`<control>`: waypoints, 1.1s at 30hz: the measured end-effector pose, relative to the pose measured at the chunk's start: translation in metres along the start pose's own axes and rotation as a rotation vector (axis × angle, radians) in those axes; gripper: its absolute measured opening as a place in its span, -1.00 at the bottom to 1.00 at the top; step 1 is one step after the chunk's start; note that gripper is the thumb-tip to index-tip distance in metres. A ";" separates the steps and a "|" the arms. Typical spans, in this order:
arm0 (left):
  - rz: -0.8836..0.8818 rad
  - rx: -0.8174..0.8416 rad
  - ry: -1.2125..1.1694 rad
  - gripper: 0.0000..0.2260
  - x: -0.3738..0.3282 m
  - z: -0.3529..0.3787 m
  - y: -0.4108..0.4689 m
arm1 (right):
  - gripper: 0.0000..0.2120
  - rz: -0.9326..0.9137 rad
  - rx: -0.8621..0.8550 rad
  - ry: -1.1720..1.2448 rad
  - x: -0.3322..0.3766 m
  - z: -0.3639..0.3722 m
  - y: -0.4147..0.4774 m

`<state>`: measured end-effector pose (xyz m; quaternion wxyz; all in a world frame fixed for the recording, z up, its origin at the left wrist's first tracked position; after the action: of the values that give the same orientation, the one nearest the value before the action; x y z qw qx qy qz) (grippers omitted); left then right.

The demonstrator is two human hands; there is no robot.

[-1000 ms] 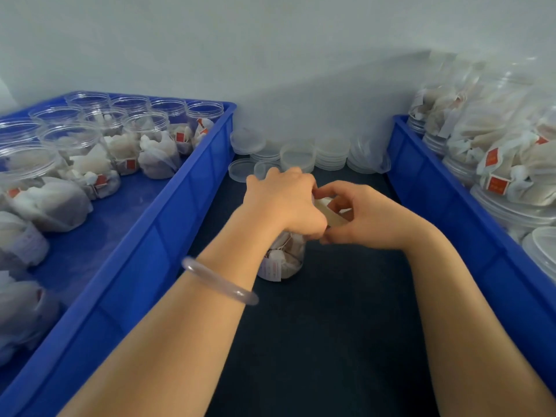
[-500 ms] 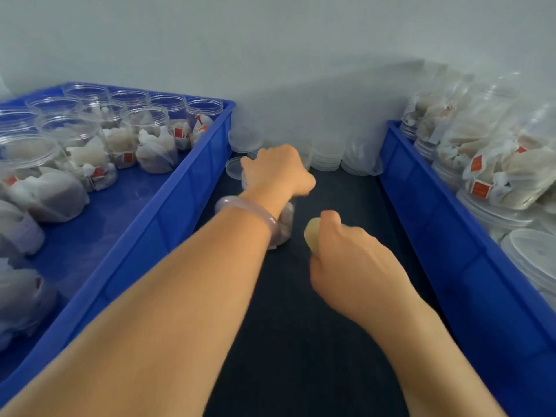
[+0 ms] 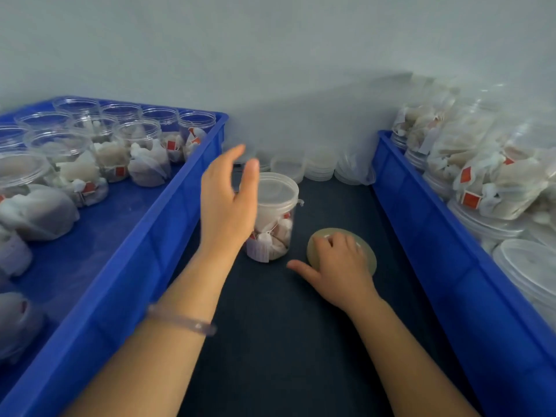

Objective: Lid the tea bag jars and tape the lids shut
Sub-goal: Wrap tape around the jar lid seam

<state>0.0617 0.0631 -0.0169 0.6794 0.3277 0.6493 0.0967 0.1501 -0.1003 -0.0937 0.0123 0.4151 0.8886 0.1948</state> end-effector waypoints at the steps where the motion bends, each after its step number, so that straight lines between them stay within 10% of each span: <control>1: -0.155 0.048 -0.036 -0.48 0.018 -0.004 -0.010 | -0.29 0.030 -0.053 0.195 0.002 -0.006 0.005; 7: -0.277 0.475 -0.117 -0.06 0.062 0.005 -0.048 | -0.56 0.158 -0.263 1.230 0.016 -0.036 0.037; 20: -0.194 0.335 0.022 -0.14 0.066 -0.001 -0.045 | -0.79 0.088 -0.458 1.185 0.021 -0.040 0.032; 33: -0.312 0.325 0.012 0.00 0.071 -0.008 -0.042 | -0.88 0.051 -0.203 1.188 0.038 -0.055 0.032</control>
<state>0.0519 0.0730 -0.0986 0.6206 0.3281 0.7031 -0.1136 0.1383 -0.0715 -0.0265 -0.4514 0.2529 0.7101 0.4775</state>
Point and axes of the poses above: each hand's wrist, its own y-axis towards the middle knuckle, its own z-axis out of the palm, x = y × z, the point moved 4 cm from there along y, towards the middle knuckle, and after that the axes turned 13 degrees about -x, right-handed, at the moved point
